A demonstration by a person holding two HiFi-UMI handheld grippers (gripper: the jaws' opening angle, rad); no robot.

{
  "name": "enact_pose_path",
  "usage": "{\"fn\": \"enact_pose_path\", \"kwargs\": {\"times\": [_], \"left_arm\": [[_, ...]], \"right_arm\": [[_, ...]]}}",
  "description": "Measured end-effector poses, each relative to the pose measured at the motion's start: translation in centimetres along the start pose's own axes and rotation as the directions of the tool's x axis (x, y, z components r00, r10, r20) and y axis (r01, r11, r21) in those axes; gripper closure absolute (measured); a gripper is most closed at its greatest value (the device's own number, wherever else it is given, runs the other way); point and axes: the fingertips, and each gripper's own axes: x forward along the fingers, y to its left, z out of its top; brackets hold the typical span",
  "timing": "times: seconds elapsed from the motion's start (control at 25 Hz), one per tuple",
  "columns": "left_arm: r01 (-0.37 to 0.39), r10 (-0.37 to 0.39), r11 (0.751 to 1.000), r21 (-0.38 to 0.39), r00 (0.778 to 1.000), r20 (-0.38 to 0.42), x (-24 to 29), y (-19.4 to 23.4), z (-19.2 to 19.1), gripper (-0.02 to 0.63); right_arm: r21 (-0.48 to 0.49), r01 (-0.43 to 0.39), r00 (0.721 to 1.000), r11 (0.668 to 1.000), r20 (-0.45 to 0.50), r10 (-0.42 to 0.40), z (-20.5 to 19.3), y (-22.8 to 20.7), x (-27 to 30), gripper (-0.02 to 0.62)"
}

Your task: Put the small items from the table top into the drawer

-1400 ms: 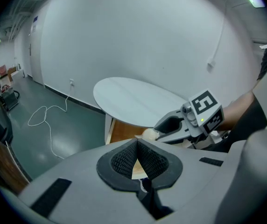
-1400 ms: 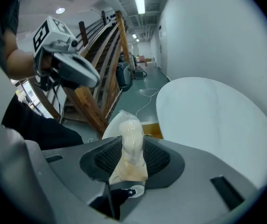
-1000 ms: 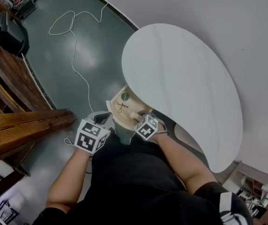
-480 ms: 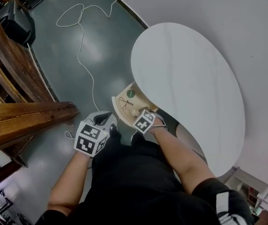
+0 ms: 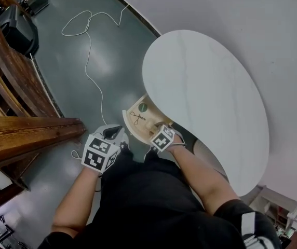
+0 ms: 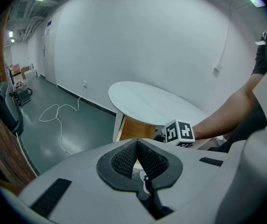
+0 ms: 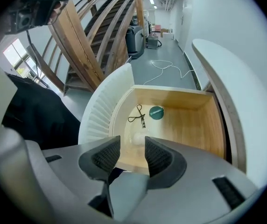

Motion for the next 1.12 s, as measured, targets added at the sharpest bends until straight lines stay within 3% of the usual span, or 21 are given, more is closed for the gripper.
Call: {"fn": "enact_pose_path", "kwargs": {"times": [0.32,0.56,0.72,0.88,1.12], "left_arm": [[0.037,-0.039,0.996,0.079,0.999,0.022,0.9,-1.6,2.9,0.592],[0.055,-0.063,0.989,0.135,0.996,0.056,1.7,-2.9,5.9,0.592],[0.05,-0.066,0.987,0.152,0.992,0.105,1.2,-3.2,8.4,0.592],[0.039,-0.07,0.982,0.183,0.984,0.165,0.3,-3.9,11.0,0.592],[0.046,-0.103,0.975,0.216,0.961,0.257,-1.1,-5.5,14.4,0.592]], "right_arm": [[0.079,0.042,0.988,0.996,0.148,-0.053,1.9,-0.6,-5.8,0.445],[0.202,0.079,0.937,0.976,0.32,-0.141,4.2,-2.5,-12.5,0.446],[0.279,0.104,0.871,0.955,0.437,-0.223,6.1,-4.6,-18.5,0.446],[0.35,0.117,0.784,0.929,0.541,-0.302,7.4,-6.7,-24.5,0.454],[0.437,0.158,0.627,0.886,0.649,-0.431,7.9,-8.7,-31.9,0.576]]}}
